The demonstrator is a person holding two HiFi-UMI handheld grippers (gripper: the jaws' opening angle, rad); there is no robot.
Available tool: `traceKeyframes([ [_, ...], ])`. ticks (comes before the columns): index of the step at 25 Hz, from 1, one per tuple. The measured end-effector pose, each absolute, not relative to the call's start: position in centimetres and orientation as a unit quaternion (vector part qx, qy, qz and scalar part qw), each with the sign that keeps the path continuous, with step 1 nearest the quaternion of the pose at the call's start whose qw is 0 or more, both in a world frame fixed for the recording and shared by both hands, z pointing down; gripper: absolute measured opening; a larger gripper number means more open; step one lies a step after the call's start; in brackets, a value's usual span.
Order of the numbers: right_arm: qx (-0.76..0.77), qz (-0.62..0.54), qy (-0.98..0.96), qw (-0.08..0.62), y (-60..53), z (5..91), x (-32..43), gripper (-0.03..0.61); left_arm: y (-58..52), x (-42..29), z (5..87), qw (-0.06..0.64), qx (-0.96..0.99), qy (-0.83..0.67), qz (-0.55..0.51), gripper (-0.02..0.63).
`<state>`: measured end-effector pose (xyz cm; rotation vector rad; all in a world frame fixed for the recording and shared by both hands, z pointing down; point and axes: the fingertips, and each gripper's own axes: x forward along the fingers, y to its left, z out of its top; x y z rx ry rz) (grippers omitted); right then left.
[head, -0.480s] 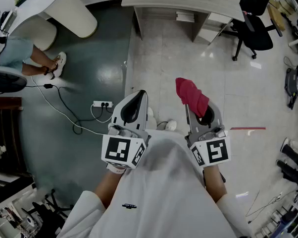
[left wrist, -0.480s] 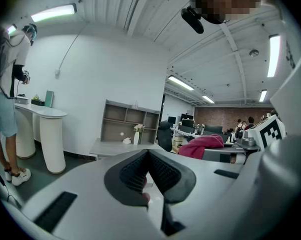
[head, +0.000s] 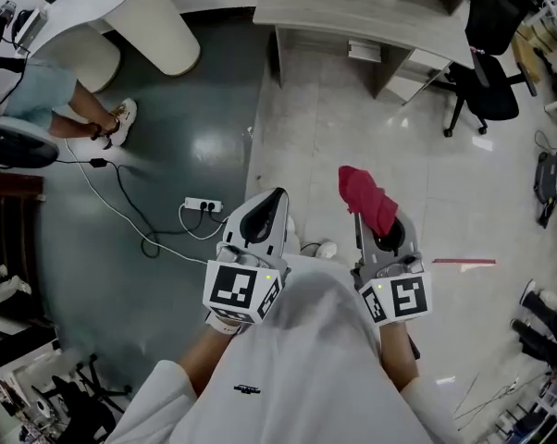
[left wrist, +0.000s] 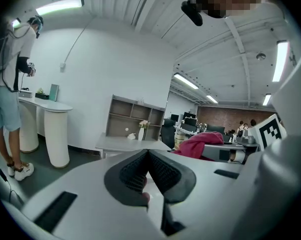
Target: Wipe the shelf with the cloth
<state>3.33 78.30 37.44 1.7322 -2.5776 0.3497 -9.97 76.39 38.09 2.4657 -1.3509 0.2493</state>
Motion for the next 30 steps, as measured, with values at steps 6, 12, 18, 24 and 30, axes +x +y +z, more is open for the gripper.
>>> traceKeyframes([
  [6,0.545,0.114,-0.830,0.022,75.6,38.3,0.3,0.078,73.8,-13.3,38.9,0.162,0.859,-0.478,0.081,0.006],
  [12,0.556,0.119,-0.822,0.015,72.3,38.3,-2.3,0.078,70.8,-17.3,39.7,0.180,0.857,-0.479,0.065,0.006],
  [18,0.554,0.130,-0.822,0.021,70.8,37.9,-3.8,0.078,69.6,-19.6,39.2,0.193,0.854,-0.480,0.062,0.006],
  [24,0.543,0.134,-0.829,0.019,67.4,38.1,-5.1,0.078,67.0,-20.7,39.9,0.202,0.844,-0.493,0.065,0.006],
  [30,0.527,0.146,-0.837,0.015,63.3,39.9,-4.4,0.078,63.9,-19.8,41.2,0.204,0.833,-0.508,0.075,0.006],
])
